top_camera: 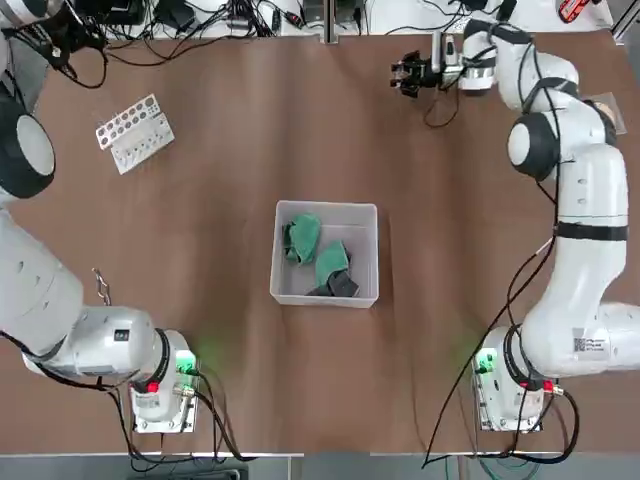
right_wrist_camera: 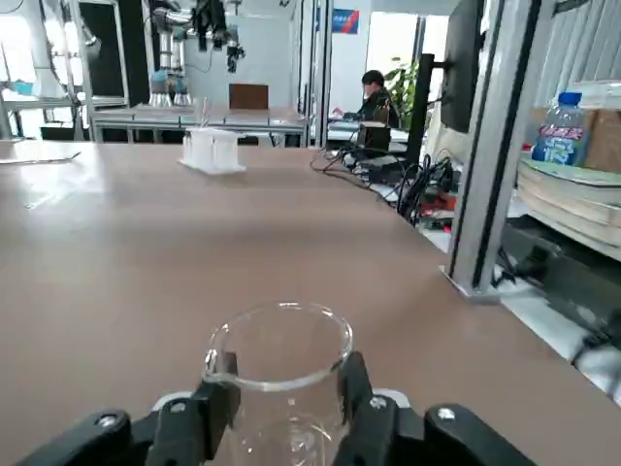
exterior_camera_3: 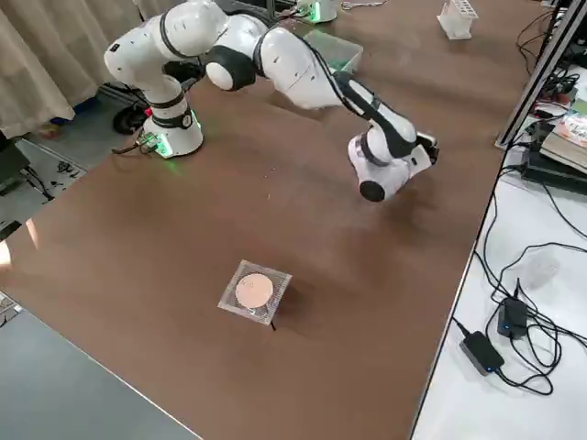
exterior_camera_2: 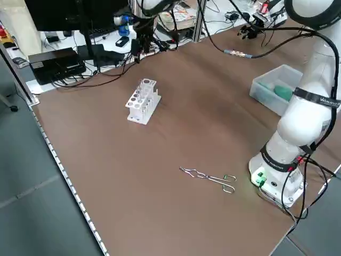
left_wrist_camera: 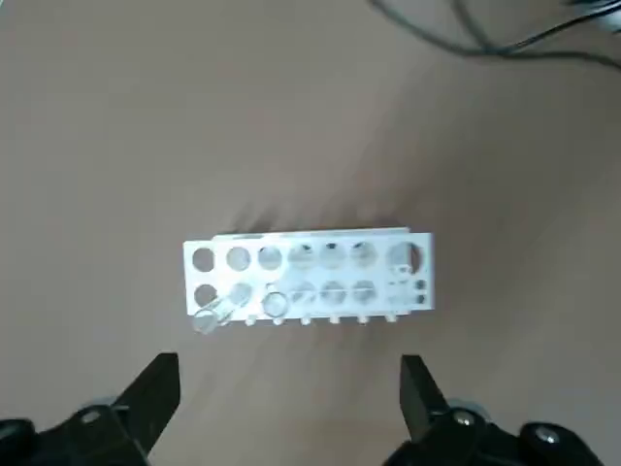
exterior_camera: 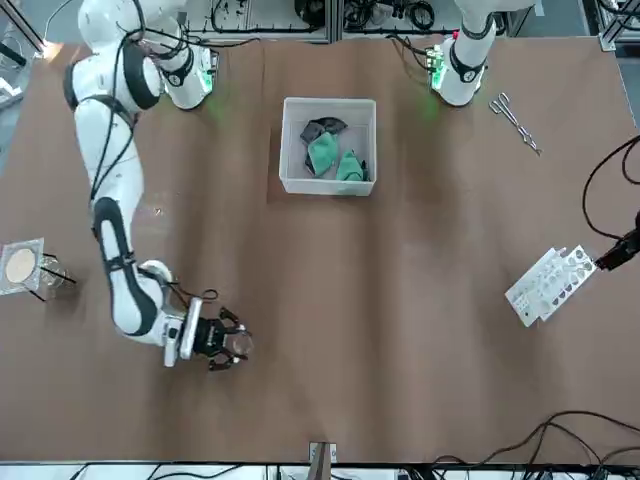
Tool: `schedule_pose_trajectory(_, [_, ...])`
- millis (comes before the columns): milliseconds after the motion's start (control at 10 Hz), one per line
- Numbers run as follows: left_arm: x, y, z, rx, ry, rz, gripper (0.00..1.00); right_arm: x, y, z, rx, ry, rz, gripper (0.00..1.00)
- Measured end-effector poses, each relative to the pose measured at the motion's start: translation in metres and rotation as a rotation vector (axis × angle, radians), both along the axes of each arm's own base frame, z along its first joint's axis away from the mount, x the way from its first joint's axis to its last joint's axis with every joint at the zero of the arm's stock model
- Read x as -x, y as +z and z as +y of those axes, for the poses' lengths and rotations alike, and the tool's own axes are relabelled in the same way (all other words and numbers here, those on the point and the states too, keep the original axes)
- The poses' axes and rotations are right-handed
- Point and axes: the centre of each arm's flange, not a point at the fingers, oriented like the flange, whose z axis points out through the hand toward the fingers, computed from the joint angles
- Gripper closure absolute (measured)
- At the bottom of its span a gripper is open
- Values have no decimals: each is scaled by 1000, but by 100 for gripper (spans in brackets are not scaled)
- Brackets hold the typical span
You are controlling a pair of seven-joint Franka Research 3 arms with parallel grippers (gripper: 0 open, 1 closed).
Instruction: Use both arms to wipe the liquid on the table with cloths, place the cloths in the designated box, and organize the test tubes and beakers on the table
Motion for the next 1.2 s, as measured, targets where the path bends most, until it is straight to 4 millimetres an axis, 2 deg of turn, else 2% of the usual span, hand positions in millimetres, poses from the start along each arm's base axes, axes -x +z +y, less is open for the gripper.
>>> schedule_pose_trajectory(200, [5, 50, -57, 27, -116, -59, 0, -2, 33, -76, 72, 6, 5, 47])
schedule_pose_trajectory(400, [29, 100, -120, 45, -221, -48, 0, 0, 80, -136, 122, -19, 15, 47])
schedule_pose_trajectory(600, [66, 148, -157, 44, -291, -26, 0, 8, 111, -187, 171, -53, 25, 47])
schedule_pose_trajectory(800, [81, 190, -175, 45, -330, -11, 0, 26, 139, -267, 205, -121, 42, 47])
schedule_pose_trajectory(900, [80, 200, -178, 48, -359, 18, 0, 40, 150, -307, 206, -150, 79, 47])
schedule_pose_trajectory(1000, [76, 199, -182, 50, -401, 46, 0, 54, 160, -339, 204, -174, 114, 47])
schedule_pose_trajectory(1200, [66, 180, -198, 56, -448, 88, 0, 84, 183, -386, 196, -160, 206, 47])
